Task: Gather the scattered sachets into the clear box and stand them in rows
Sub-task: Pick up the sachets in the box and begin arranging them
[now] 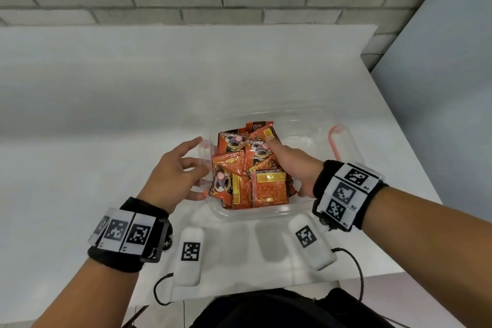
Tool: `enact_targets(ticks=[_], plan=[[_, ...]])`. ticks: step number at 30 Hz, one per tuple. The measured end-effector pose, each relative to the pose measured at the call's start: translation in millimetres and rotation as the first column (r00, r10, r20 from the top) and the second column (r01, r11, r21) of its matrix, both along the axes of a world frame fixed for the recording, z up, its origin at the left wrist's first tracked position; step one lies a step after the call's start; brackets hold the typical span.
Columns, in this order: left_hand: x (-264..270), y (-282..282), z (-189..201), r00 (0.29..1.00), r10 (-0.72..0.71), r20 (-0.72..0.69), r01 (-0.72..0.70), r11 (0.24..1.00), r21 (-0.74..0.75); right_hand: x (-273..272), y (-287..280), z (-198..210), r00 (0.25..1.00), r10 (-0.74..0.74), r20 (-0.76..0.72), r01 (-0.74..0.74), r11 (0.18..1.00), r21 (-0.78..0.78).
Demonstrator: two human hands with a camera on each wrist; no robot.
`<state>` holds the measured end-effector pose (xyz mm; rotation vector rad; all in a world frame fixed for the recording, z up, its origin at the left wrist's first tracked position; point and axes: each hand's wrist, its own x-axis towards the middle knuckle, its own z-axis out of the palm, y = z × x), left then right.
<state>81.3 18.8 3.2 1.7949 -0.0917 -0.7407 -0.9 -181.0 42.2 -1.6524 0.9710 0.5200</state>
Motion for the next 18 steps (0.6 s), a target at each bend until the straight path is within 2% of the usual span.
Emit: enact_targets(ticks=[3,6,8,10,15,18], plan=[[0.1,-0.1,-2.0,1.000,0.008,-0.008,-0.008,1.000,-0.008,9.1,17.4,-13.0,0.999,-0.001,0.055,0.000,1.000,0.022],[0.1,-0.1,-1.9,1.000,0.011,-0.009,-0.011,1.000,-0.009,20.7,8.8,-64.9,0.995,-0.024,0.101,0.023,1.000,0.019],[0.2,-0.1,-1.9,1.000,0.013,-0.009,-0.013,1.000,-0.010,24.9,2.8,-85.1,0.996,-0.001,0.094,0.001,1.000,-0.001],[0.2,-0.8,-1.9,1.000,0.010,-0.002,-0.010,1.000,-0.005,24.5,3.7,-82.0,0.996,0.013,0.088,-0.013,1.000,-0.008],[1.5,-0.1,-0.8,1.000,-0.003,-0.004,0.003,1.000,0.001,9.3,13.0,-14.3,0.998,0.020,0.059,-0.022,1.000,0.020],[2.7,0.6,-0.7,1.000,-0.007,-0.006,0.007,1.000,0.004,1.1,5.1,3.8,1.000,-0.020,0.017,0.020,1.000,0.025]])
